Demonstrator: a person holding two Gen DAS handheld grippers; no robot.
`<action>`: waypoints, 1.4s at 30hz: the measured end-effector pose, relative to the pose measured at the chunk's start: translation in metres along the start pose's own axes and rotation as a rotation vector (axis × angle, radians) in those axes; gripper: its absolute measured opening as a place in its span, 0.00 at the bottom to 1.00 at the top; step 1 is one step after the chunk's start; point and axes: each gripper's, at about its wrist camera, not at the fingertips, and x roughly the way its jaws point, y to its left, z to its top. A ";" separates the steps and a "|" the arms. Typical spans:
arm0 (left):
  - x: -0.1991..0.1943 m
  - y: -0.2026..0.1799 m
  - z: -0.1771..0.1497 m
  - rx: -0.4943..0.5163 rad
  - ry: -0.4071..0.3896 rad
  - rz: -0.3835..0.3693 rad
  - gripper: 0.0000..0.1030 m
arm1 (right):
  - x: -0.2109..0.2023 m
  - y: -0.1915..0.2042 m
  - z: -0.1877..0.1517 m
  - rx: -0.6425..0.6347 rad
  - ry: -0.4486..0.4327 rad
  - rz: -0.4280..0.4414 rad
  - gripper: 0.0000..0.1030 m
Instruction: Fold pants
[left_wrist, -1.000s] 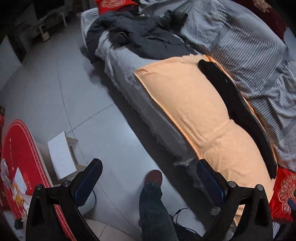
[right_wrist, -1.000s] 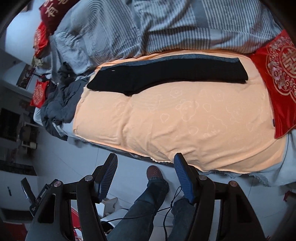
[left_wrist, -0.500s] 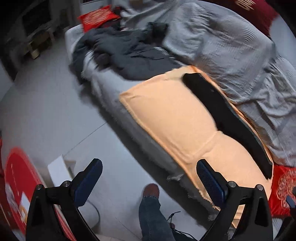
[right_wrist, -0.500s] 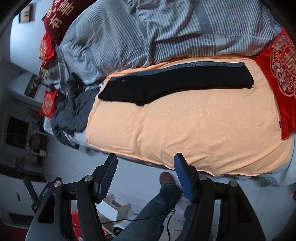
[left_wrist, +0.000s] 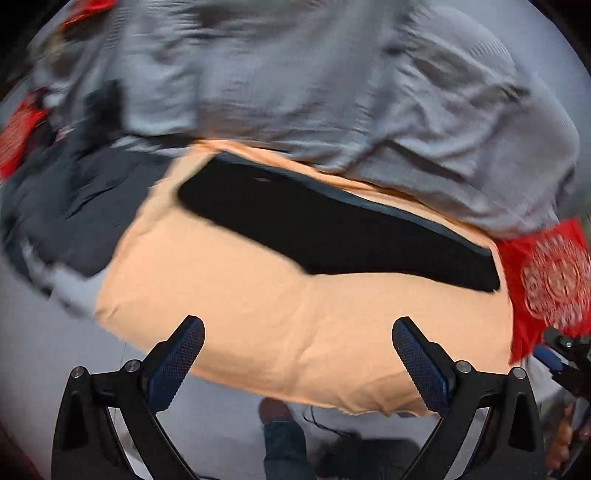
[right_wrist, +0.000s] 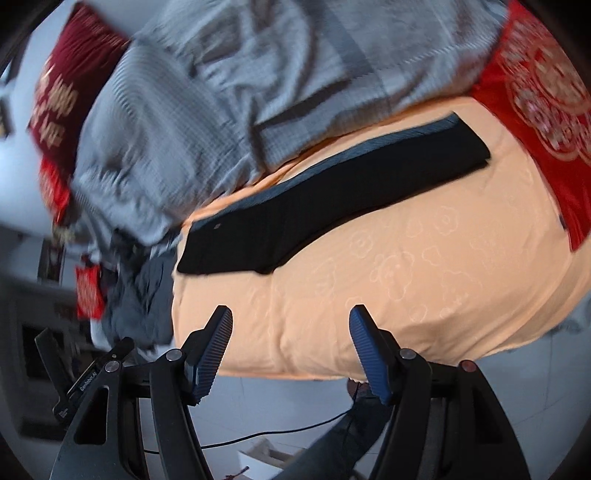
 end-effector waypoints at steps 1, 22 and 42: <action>0.011 -0.013 0.009 0.026 0.015 -0.006 0.99 | 0.005 -0.010 0.007 0.036 -0.005 -0.011 0.68; 0.266 -0.190 0.091 0.071 0.165 0.098 0.99 | 0.159 -0.240 0.175 0.359 -0.029 0.025 0.57; 0.340 -0.266 0.093 0.206 0.216 0.174 0.99 | 0.172 -0.319 0.175 0.543 -0.149 0.269 0.60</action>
